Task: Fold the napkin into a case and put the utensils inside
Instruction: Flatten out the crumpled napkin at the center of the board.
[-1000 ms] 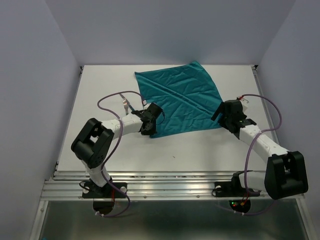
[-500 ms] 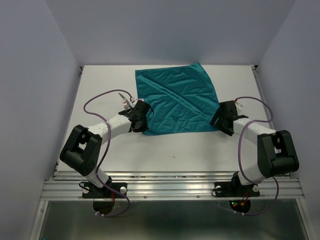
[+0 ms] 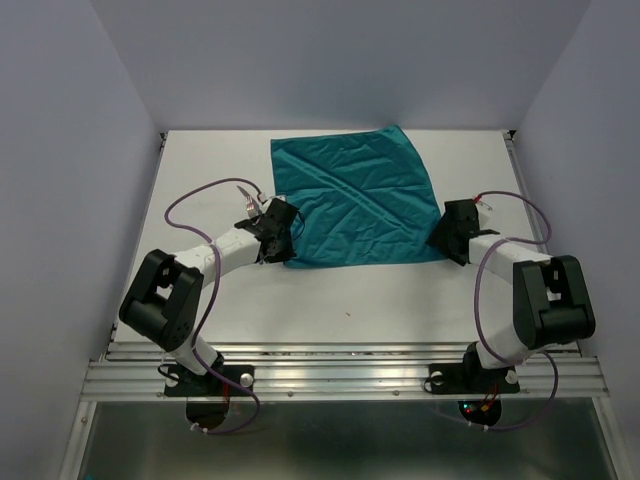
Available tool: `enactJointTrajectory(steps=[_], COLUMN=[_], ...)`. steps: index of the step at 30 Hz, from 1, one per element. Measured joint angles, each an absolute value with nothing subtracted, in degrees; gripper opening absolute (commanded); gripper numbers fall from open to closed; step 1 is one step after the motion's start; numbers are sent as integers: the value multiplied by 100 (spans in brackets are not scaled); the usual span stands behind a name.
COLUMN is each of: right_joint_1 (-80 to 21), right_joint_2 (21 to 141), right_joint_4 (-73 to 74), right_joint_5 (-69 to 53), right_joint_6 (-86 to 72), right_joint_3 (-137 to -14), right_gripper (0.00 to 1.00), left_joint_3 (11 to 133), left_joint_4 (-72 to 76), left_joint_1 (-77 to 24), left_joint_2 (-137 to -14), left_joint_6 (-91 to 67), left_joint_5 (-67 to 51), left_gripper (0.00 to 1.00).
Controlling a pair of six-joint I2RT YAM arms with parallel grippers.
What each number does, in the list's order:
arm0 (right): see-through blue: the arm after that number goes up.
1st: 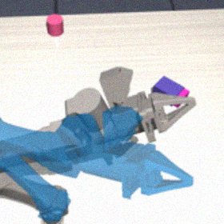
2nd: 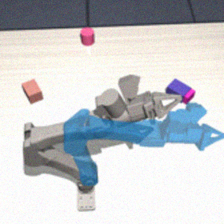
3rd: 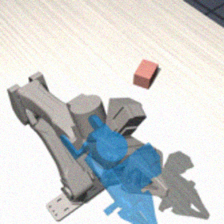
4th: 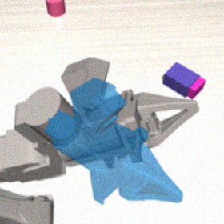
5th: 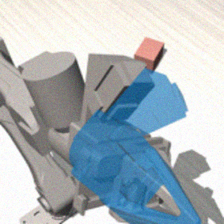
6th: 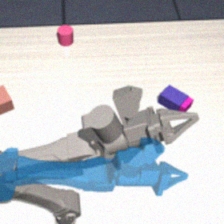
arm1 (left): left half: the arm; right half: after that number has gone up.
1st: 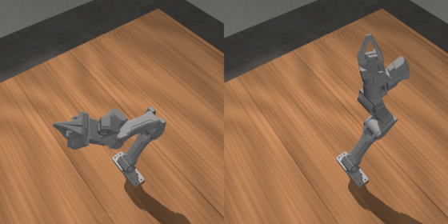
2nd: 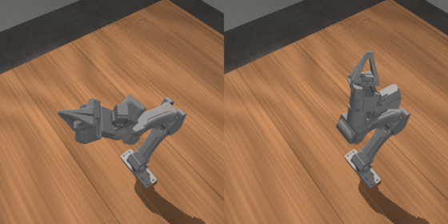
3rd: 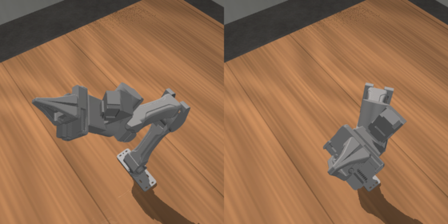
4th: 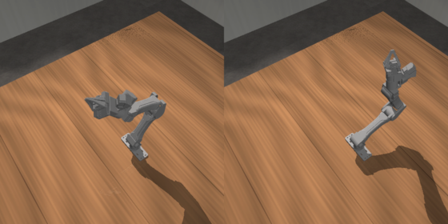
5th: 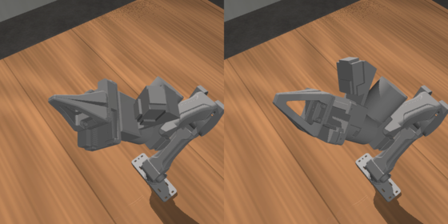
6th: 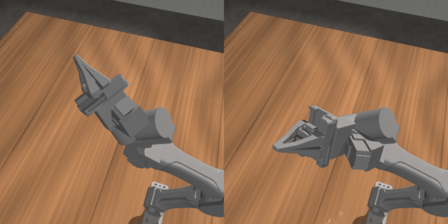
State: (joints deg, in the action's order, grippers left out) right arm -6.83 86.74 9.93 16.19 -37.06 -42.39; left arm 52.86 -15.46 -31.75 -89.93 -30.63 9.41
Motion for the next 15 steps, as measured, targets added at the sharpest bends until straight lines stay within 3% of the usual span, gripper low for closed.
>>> enactJointTrajectory(steps=[3, 7, 10, 12, 15], right_joint_1=[-681, -681, -681, -681, -681], right_joint_2=[8750, 8783, 8781, 8746, 8512], right_joint_4=[847, 794, 801, 816, 902], right_joint_5=[1612, 1555, 1503, 1492, 1481], right_joint_6=[-3699, -3721, -3730, -3741, -3736], right_joint_3=[-4254, -4254, -4248, -4226, -4224], right_gripper=[53, 25, 10, 2, 1], left_joint_3=[5286, 5288, 5297, 5315, 5389], left_joint_4=[-1544, -1546, -1549, -1555, -1586], left_joint_1=[-3175, -3175, -3173, -3175, -3173], left_joint_2=[-9002, -9015, -9015, -9015, -9015], left_joint_6=[-3046, -3046, -3046, -3046, -3044], left_joint_5=[939, 939, 939, 932, 923], left_gripper=[0, 0, 0, 0, 0])
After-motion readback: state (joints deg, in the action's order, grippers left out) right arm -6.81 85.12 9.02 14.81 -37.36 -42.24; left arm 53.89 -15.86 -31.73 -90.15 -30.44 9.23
